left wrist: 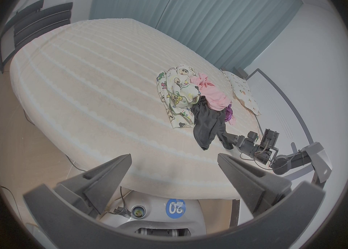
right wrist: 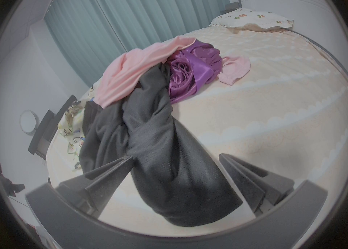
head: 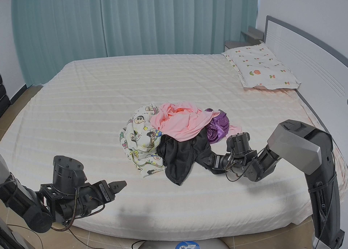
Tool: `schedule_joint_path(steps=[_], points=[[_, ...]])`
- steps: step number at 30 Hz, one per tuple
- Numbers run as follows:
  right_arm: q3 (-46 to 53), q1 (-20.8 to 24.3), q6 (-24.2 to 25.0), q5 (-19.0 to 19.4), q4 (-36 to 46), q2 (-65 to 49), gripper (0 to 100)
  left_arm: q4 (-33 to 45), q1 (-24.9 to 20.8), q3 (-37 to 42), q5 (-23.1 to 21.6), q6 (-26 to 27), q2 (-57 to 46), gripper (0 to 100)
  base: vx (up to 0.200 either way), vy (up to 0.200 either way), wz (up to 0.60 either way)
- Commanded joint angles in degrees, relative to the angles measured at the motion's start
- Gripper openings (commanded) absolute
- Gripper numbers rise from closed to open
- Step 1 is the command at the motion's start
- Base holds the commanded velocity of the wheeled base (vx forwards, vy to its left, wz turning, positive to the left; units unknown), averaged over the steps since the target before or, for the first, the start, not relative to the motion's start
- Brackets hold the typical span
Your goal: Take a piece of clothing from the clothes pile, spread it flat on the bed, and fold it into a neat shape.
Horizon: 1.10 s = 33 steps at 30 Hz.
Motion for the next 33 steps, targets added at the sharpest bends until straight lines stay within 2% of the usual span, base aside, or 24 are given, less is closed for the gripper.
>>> schedule_joint_path(steps=[1,3,4,12,14,18,23,25,26,30,31,33], points=[[-1.18,-0.07,-0.41,-0.02,-0.01,2.31,100,-0.03,-0.46,-0.02,0.09,-0.44,-0.13,100,0.000,0.000,0.00],[-1.09,-0.07,-0.50,-0.02,-0.01,2.22,100,-0.03,-0.46,-0.02,0.09,-0.53,-0.13,100,0.000,0.000,0.00],[-1.18,-0.07,-0.50,-0.02,0.08,2.22,0,-0.03,-0.46,-0.02,0.09,-0.53,-0.13,100,0.000,0.000,0.00],[1.98,-0.68,1.43,0.24,-1.77,-0.94,0,-0.11,-0.38,-0.11,0.09,-0.53,-0.39,100,0.000,0.000,0.00],[9.72,-1.21,5.04,1.91,-6.07,-8.15,0,-0.11,-0.46,-0.11,0.09,-0.62,-0.48,100,0.000,0.000,0.00],[18.68,-1.30,8.64,5.95,-11.87,-15.09,0,-0.11,-0.46,-0.29,0.09,-0.62,-0.48,100,0.000,0.000,0.00],[36.44,-1.30,13.91,7.19,-26.55,-25.82,0,-0.11,-0.46,-1.52,0.44,-2.55,-0.57,100,0.000,0.000,0.00],[39.60,-1.30,14.44,7.27,-28.92,-27.49,0,-0.03,-0.46,-2.22,0.79,-2.64,-0.48,100,0.000,0.000,0.00],[45.40,-1.39,15.23,7.27,-33.06,-29.68,0,0.24,-0.90,-3.19,2.19,-2.64,-0.30,100,0.000,0.000,0.00],[54.81,-1.47,17.87,7.19,-41.76,-30.39,0,1.03,-3.45,-6.53,6.94,-2.38,1.54,100,0.000,0.000,0.00],[54.81,-1.47,17.87,7.19,-41.76,-30.39,0,1.03,-3.45,-6.53,6.94,-2.38,1.54,100,0.000,0.000,0.00],[61.57,-1.65,20.42,7.27,-51.07,-29.42,0,3.58,-4.77,-10.57,7.82,-1.94,4.09,100,0.000,0.000,0.00]])
